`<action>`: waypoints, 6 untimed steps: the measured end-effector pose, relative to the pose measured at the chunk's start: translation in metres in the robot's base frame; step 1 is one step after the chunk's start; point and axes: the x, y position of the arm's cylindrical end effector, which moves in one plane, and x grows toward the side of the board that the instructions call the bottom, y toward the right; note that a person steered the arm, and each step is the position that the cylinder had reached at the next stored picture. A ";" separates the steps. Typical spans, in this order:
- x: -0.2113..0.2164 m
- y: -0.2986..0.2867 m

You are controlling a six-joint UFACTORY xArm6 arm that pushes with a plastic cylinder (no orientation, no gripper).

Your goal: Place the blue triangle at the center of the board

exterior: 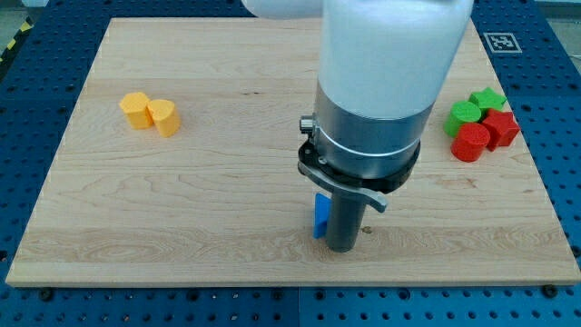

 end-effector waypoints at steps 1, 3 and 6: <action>-0.003 -0.008; -0.035 -0.012; -0.094 -0.034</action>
